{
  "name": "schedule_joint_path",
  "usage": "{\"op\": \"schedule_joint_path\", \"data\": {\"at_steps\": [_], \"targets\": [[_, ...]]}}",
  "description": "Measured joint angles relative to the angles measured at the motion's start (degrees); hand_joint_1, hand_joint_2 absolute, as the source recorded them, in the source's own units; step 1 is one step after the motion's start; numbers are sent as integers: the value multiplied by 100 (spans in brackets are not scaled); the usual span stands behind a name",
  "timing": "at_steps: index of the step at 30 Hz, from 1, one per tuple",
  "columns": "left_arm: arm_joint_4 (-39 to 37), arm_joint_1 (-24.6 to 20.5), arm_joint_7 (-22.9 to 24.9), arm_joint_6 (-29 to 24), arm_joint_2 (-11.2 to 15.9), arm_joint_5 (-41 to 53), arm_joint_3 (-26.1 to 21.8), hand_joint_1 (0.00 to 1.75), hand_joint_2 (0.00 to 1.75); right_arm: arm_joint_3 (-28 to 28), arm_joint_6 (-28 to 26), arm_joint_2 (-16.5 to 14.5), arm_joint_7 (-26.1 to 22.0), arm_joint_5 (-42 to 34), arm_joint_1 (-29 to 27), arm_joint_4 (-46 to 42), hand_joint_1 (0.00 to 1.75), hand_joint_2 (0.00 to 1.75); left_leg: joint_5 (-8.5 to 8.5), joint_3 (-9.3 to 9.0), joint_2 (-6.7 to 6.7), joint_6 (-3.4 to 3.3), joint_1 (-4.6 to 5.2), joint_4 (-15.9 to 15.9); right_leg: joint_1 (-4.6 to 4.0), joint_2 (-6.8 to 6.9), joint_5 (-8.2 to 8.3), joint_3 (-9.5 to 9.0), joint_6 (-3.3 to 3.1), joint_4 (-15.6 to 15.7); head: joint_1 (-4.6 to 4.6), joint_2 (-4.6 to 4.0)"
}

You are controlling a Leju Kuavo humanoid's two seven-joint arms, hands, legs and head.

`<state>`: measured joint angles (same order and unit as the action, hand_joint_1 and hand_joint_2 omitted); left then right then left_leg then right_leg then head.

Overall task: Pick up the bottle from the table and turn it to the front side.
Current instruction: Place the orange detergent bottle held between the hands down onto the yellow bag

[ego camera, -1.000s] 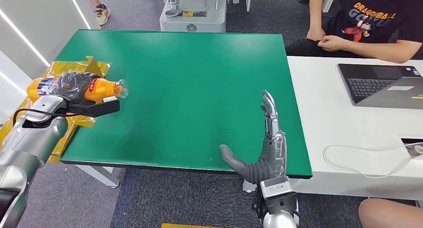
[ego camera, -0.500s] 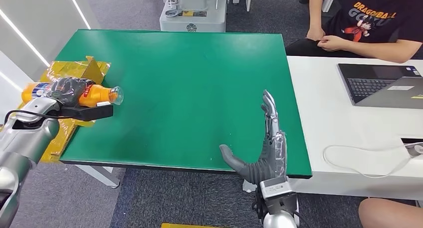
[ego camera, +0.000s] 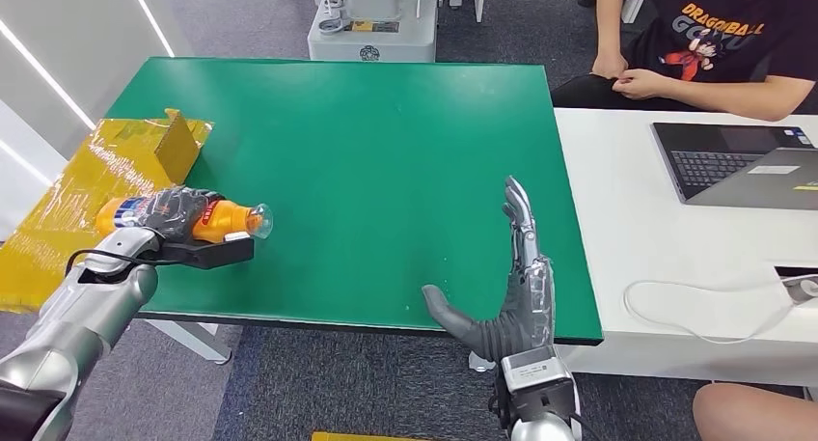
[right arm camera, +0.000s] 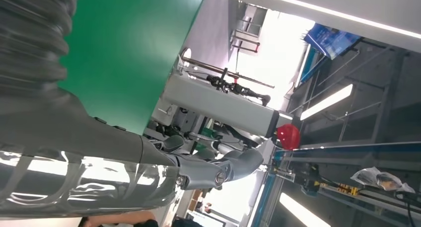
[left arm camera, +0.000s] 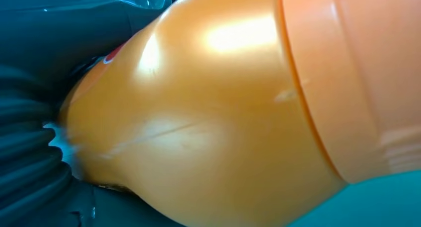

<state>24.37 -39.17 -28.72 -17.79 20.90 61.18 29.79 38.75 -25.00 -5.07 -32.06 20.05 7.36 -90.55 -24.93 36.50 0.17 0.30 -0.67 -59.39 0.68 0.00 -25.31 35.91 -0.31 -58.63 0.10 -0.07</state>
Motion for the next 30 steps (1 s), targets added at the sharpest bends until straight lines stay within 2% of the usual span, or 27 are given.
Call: {"op": "schedule_joint_path", "data": {"at_steps": [18, 30], "targets": [[-70, 317, 180, -274, -113, 94, 0, 175, 175, -4, 73, 19, 1, 40, -32, 1, 0, 175, 0, 0, 0, 0, -1, 0, -1, 1, -1, 0, 0, 0, 2, 0], [-163, 310, 228, -330, 83, 156, -2, 175, 175, 0, 77, 85, -73, -17, -130, 63, 0, 175, 0, 0, -1, 0, -3, 1, -4, 1, -1, 1, -1, 0, 1, 0]]}}
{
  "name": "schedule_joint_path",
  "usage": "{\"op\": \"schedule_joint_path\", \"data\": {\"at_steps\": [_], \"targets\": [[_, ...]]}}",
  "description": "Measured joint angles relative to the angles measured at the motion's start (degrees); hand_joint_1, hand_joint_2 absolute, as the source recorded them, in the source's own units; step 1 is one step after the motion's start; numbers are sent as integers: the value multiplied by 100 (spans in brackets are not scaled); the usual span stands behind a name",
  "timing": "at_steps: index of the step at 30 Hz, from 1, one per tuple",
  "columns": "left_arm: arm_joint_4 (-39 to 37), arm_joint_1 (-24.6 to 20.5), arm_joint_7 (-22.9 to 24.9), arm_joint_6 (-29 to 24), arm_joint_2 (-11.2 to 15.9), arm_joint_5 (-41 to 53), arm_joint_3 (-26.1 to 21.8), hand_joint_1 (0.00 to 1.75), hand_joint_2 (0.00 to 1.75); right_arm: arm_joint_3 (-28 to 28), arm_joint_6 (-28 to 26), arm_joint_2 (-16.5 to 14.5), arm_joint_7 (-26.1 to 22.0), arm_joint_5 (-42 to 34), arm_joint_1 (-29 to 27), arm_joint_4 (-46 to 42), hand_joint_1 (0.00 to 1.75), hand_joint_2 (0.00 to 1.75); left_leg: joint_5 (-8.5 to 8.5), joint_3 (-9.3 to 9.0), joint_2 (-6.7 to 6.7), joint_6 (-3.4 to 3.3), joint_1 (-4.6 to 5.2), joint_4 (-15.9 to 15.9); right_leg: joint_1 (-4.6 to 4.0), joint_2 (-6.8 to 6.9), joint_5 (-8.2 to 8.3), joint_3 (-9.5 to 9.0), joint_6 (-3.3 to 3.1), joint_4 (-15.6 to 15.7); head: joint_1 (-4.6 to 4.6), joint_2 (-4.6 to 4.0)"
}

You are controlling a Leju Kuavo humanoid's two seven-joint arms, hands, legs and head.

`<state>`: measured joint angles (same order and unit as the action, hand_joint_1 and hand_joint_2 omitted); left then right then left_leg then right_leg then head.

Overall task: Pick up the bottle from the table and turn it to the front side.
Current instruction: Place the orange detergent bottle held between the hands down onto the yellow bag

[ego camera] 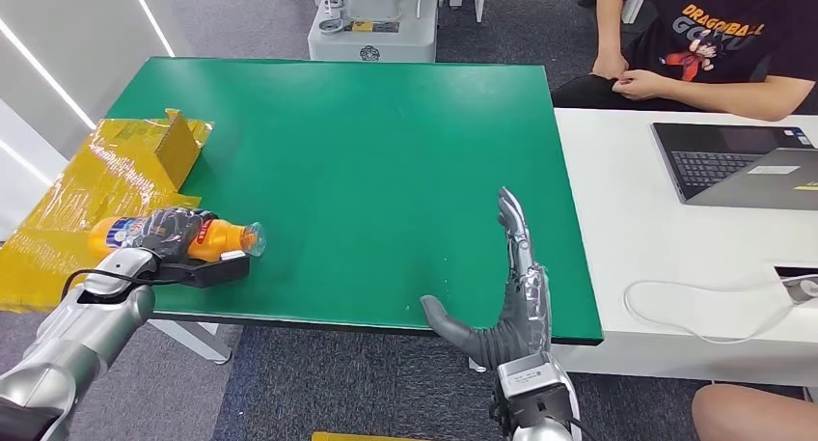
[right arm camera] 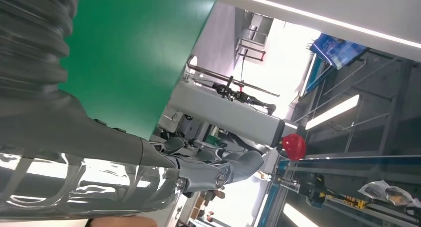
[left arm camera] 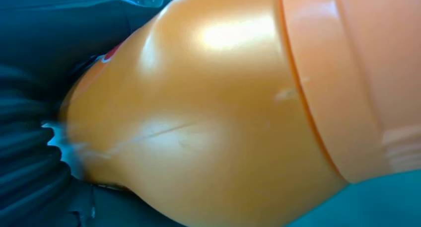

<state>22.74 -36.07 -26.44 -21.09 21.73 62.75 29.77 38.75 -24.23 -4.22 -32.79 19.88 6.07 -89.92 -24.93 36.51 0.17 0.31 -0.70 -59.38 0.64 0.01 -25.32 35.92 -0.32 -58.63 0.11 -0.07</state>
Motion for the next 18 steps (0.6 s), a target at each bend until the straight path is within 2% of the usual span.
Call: {"op": "schedule_joint_path", "data": {"at_steps": [7, 18], "targets": [[-17, -18, 126, 36, 87, 34, -15, 175, 175, 8, -3, 4, 1, -2, -7, 0, 0, 175, 0, 0, 1, 0, 0, 0, 0, -1, 0, 0, 0, 0, -1, 0], [-23, -107, 67, 145, 438, 34, -79, 175, 175, 36, 66, 10, -42, -138, 57, 0, 0, 175, 0, 0, 1, 0, -3, 1, -5, -1, -2, 1, -4, -1, 0, 0]]}}
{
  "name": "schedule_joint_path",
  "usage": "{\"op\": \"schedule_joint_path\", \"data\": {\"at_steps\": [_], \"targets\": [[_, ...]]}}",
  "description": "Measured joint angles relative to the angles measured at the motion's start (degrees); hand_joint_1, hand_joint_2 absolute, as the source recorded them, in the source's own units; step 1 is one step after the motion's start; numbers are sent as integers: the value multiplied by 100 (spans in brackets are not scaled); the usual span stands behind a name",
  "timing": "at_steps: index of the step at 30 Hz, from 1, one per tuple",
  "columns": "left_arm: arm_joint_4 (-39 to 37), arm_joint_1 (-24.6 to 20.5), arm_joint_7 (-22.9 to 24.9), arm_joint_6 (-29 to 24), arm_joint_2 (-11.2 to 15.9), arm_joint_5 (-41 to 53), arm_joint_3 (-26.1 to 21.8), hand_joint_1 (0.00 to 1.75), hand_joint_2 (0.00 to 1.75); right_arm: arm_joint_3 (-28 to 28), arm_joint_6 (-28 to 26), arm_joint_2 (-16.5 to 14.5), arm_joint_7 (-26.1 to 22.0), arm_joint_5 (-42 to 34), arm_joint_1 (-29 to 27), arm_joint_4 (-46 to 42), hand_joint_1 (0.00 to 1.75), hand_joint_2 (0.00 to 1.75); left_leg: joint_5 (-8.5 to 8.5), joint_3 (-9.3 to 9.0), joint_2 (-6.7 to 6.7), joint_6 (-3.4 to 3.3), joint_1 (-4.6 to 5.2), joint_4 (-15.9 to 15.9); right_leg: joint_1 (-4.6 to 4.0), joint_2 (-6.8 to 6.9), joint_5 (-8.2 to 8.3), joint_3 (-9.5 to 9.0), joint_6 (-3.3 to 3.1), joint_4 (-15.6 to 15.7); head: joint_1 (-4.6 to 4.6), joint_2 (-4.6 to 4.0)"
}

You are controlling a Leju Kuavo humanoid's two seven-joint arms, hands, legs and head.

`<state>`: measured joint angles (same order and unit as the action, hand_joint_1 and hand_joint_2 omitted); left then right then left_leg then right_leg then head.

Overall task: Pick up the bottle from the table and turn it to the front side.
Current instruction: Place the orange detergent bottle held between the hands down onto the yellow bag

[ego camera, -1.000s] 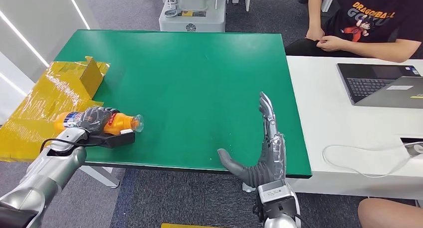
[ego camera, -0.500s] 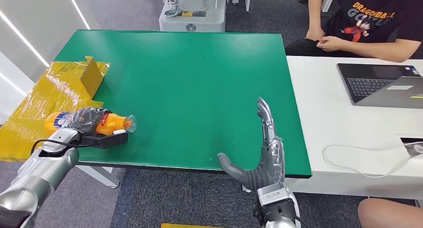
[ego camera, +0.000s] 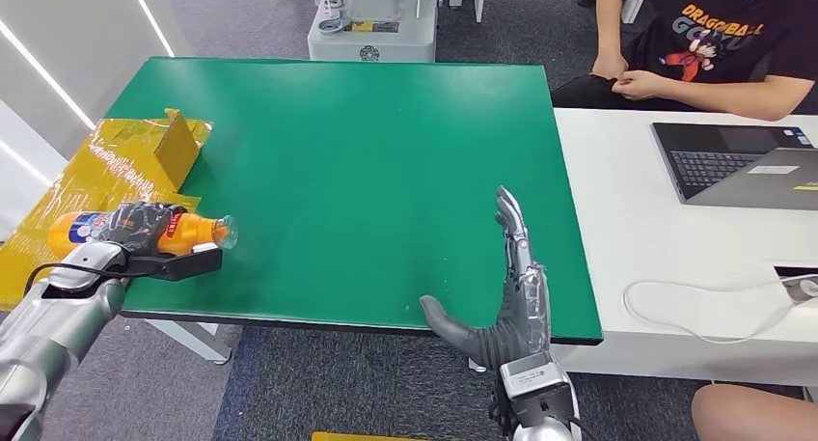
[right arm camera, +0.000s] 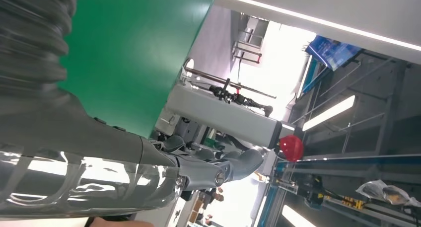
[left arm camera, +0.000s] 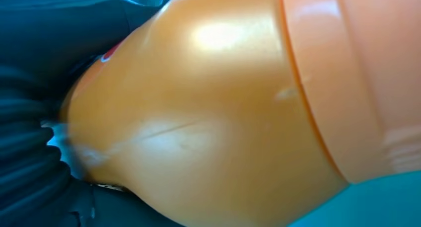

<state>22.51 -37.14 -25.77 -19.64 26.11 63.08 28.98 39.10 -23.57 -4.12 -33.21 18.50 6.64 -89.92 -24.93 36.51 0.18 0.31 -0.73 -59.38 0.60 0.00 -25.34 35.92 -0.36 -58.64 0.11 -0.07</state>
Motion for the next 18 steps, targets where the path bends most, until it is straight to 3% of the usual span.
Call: {"op": "schedule_joint_path", "data": {"at_steps": [5, 9, 13, 18], "targets": [[-4, 72, 116, -74, -16, 19, 0, 129, 175, 9, -2, 8, -3, -4, 42, 0, 0, 175, 0, 0, 0, 0, 0, -1, 0, 1, 0, -1, 0, 1, 0, 0], [-20, 128, 183, -135, -81, 92, 0, 129, 175, 16, -12, 20, -3, -1, 53, 0, 0, 175, 0, 1, -2, 0, 1, -1, 0, 2, 0, -1, 0, 2, 0, 0], [-27, 139, 191, -145, -127, 107, -1, 0, 175, 20, -14, 31, -4, -1, 63, 0, 0, 175, 0, 1, -2, 0, 0, -1, 0, 2, 0, -1, 0, 1, 0, 0], [-28, 135, 225, -153, -148, 138, -12, 0, 175, 23, -21, 40, -2, -1, 72, 6, 0, 175, 0, 1, -1, 0, 0, 0, 0, 2, 0, -1, -1, 1, 1, 0]]}}
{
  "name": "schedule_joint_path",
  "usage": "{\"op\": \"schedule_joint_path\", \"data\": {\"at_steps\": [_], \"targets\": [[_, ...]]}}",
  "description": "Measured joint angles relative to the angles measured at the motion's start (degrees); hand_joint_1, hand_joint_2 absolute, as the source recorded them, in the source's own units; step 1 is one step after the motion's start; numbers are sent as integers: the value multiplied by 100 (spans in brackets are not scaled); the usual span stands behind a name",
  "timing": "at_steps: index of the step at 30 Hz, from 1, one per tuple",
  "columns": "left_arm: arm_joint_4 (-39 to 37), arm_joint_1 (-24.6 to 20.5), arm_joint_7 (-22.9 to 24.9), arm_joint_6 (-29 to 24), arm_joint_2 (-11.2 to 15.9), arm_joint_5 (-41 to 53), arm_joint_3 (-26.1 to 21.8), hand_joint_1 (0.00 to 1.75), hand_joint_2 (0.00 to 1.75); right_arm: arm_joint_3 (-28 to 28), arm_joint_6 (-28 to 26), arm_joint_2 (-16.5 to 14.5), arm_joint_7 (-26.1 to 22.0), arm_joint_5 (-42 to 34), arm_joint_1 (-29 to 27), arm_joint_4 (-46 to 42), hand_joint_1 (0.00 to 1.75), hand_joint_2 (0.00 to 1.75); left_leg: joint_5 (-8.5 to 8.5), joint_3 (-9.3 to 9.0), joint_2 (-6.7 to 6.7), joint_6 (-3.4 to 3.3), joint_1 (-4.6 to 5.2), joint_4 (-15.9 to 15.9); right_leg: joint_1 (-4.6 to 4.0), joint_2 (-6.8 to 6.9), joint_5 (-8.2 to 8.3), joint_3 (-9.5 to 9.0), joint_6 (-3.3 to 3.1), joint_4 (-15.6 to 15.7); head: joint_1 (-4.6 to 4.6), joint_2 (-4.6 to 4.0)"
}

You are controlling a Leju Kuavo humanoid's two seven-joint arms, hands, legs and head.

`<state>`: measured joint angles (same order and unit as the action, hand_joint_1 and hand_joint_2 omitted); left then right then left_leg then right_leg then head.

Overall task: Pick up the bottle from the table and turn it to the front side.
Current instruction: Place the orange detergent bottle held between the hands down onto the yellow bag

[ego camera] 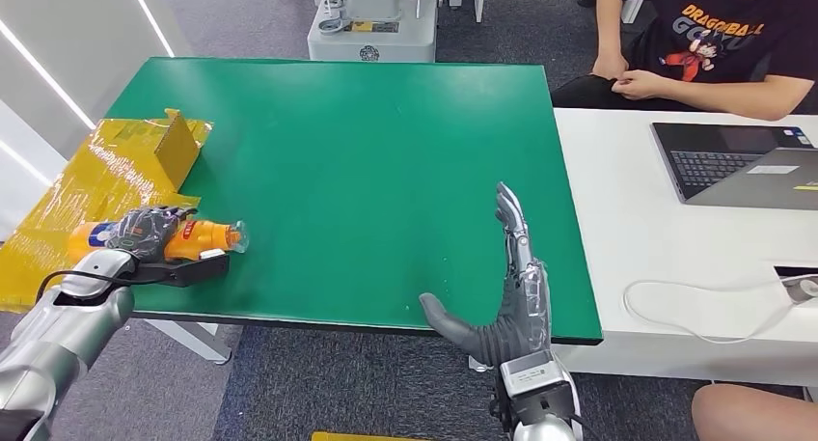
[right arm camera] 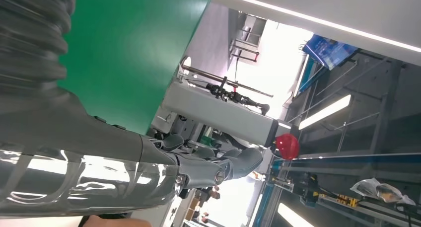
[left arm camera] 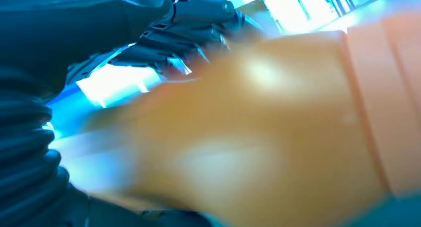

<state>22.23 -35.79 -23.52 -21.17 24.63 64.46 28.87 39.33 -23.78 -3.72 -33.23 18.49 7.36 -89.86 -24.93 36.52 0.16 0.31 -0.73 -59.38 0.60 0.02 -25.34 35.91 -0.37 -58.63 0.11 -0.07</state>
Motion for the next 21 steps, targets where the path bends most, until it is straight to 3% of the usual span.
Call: {"op": "schedule_joint_path", "data": {"at_steps": [16, 21], "targets": [[-2, 1, 165, -39, -4, 99, -100, 0, 175, 79, -24, 3, 7, -26, 26, 25, 0, 175, 0, 0, 0, 0, 0, 0, 0, 0, 0, 0, 0, -1, -1, 0], [-2, 29, 147, -301, -12, 38, -227, 0, 175, 86, -24, 7, 3, -46, 22, 25, 0, 175, 0, 0, 0, 0, 0, 0, 0, 0, 0, 0, -1, -1, -1, 0]]}}
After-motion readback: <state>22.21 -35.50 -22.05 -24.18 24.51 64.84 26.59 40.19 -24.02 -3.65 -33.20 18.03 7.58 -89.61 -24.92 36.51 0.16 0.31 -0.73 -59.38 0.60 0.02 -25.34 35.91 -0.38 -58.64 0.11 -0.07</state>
